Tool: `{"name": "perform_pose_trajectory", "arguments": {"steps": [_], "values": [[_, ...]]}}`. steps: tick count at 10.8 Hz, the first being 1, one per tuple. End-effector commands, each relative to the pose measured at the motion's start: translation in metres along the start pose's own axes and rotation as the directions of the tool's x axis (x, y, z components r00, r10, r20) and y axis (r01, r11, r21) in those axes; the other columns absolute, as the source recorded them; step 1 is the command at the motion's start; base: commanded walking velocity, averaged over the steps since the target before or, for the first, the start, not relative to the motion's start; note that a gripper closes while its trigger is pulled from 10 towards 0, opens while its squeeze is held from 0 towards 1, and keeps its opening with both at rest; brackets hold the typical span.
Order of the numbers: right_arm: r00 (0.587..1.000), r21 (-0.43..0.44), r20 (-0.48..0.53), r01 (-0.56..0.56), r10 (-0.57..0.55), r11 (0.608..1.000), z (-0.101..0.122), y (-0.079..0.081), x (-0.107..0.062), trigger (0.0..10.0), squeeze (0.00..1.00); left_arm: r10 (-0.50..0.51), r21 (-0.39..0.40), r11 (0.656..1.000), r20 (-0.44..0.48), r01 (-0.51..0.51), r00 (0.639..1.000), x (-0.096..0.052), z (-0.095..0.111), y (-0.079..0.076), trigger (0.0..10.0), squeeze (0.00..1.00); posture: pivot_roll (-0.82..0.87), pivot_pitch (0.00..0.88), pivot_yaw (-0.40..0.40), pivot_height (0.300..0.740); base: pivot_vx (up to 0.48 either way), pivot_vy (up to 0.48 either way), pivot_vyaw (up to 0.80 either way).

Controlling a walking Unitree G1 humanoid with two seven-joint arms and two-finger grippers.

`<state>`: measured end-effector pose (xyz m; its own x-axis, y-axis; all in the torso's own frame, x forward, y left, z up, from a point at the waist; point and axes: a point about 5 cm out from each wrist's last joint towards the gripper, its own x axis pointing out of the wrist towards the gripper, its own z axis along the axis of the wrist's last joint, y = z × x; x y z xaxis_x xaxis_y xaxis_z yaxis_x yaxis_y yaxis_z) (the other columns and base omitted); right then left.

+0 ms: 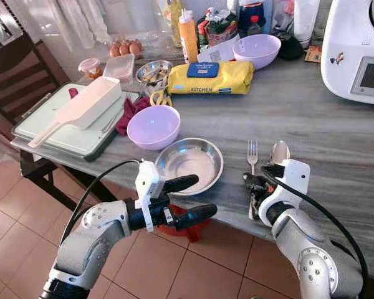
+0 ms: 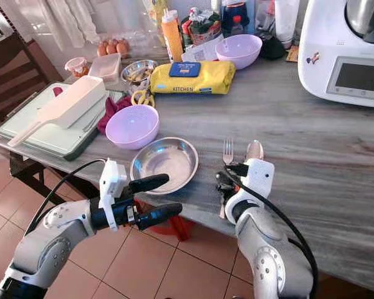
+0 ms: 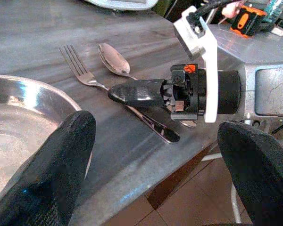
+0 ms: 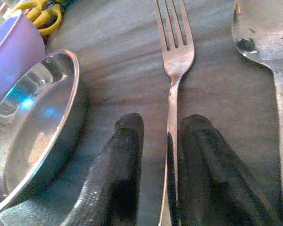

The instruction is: Setting the table

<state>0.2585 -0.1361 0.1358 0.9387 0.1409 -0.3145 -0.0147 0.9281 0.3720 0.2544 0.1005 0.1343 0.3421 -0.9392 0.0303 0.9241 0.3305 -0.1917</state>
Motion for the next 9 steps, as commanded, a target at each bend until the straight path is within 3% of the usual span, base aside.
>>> {"name": "perform_pose_trajectory", "arguments": {"steps": [1,2,4,6,8,9], "values": [[0.998,0.057,-0.054,-0.032,0.035,0.998,-0.011,0.012,0.004,10.0,0.93,0.016,0.017,1.000,-0.015,-0.016,1.000,-0.008,0.000,0.002,10.0,0.00,-0.15,0.116,0.197,0.740,0.000,0.000,0.00],[0.998,0.030,-0.012,-0.059,0.059,0.998,-0.004,0.014,0.003,10.0,1.00,0.017,0.017,1.000,-0.014,-0.016,1.000,-0.009,-0.001,0.002,10.0,0.00,-0.15,0.116,0.198,0.740,0.000,0.000,0.00],[0.995,-0.033,0.048,-0.083,0.085,0.996,0.006,0.019,0.002,10.0,1.00,0.017,0.017,1.000,-0.016,-0.016,1.000,-0.011,-0.001,0.003,10.0,0.00,-0.15,0.111,0.201,0.740,0.000,0.000,0.00],[0.982,-0.164,0.151,-0.087,0.112,0.983,0.022,0.025,-0.001,10.0,1.00,0.019,0.019,1.000,-0.012,-0.019,1.000,-0.011,-0.002,0.004,10.0,0.00,-0.15,0.108,0.199,0.740,0.000,0.000,0.00],[0.959,-0.272,0.254,-0.051,0.123,0.961,0.035,0.028,-0.003,10.0,1.00,0.022,0.018,1.000,-0.009,-0.022,1.000,-0.011,-0.003,0.004,10.0,0.00,-0.15,0.107,0.191,0.740,0.000,0.000,0.00],[0.941,-0.346,0.326,0.032,0.089,0.938,0.045,0.023,-0.004,10.0,1.00,0.028,0.018,0.999,-0.005,-0.028,1.000,-0.010,-0.002,0.004,10.0,0.00,-0.14,0.106,0.185,0.740,0.000,0.000,0.00]]}}
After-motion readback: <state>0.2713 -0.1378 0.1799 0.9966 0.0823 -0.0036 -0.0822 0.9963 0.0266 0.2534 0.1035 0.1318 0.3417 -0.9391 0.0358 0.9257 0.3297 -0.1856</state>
